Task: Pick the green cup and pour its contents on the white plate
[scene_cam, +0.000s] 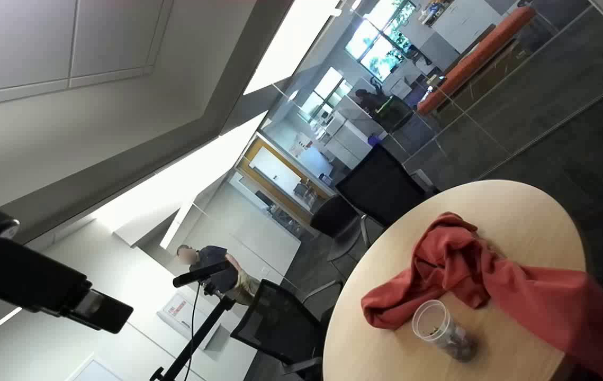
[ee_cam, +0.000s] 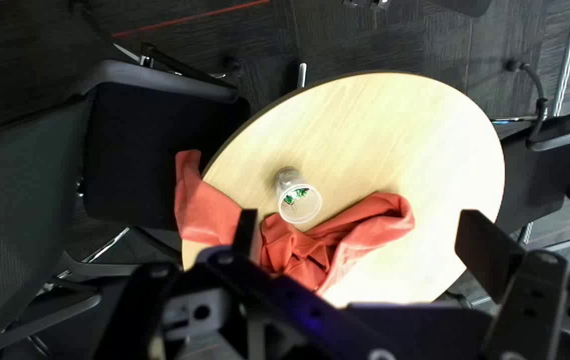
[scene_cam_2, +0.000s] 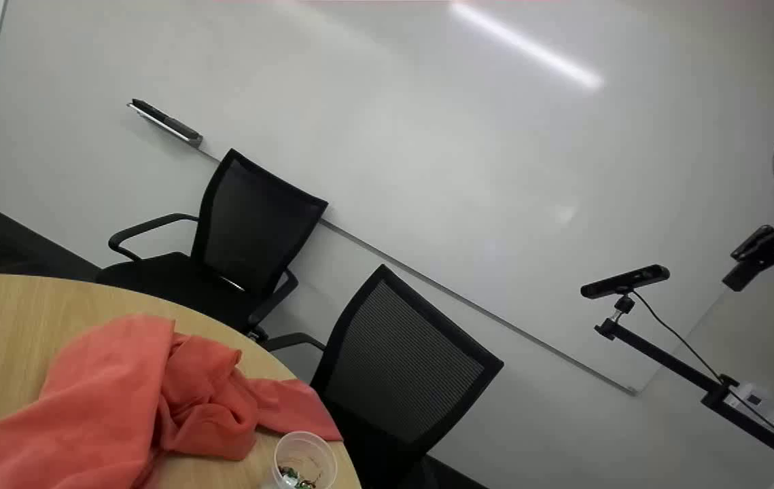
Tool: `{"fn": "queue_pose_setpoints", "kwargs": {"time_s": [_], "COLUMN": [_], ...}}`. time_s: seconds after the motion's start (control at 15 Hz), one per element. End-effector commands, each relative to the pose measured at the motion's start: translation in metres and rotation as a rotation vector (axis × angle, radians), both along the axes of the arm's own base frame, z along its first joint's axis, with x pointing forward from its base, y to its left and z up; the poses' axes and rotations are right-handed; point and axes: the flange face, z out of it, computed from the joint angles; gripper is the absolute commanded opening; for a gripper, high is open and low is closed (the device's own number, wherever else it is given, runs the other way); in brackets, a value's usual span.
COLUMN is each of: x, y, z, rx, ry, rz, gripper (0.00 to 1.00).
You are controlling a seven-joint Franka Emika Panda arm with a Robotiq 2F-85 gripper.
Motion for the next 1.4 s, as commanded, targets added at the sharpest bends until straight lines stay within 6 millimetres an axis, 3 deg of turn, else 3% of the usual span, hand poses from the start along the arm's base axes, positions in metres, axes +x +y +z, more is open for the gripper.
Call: {"fn": "queue_pose_setpoints", "kwargs": {"time_s": [0.0,0.53,0.67,0.8,1.07,1.33], "x": [0.0,0.003,0.014,0.038,0.103,0.157], "y": [0.0,0.001,0.009,0.025,0.06,0.096], "z": [0.001,0.002,0.001,-0.008,-0.055,-0.13], "rx": [0.0,-0.002,-0.024,-0.061,-0.125,-0.159], "ry": [0.001,0.006,-0.023,-0.059,-0.127,-0.058], "rz": [0.0,-0.005,-0.004,-0.033,-0.118,-0.145], "gripper": [1.0,1.0,1.0,1.0,1.0,1.0]}}
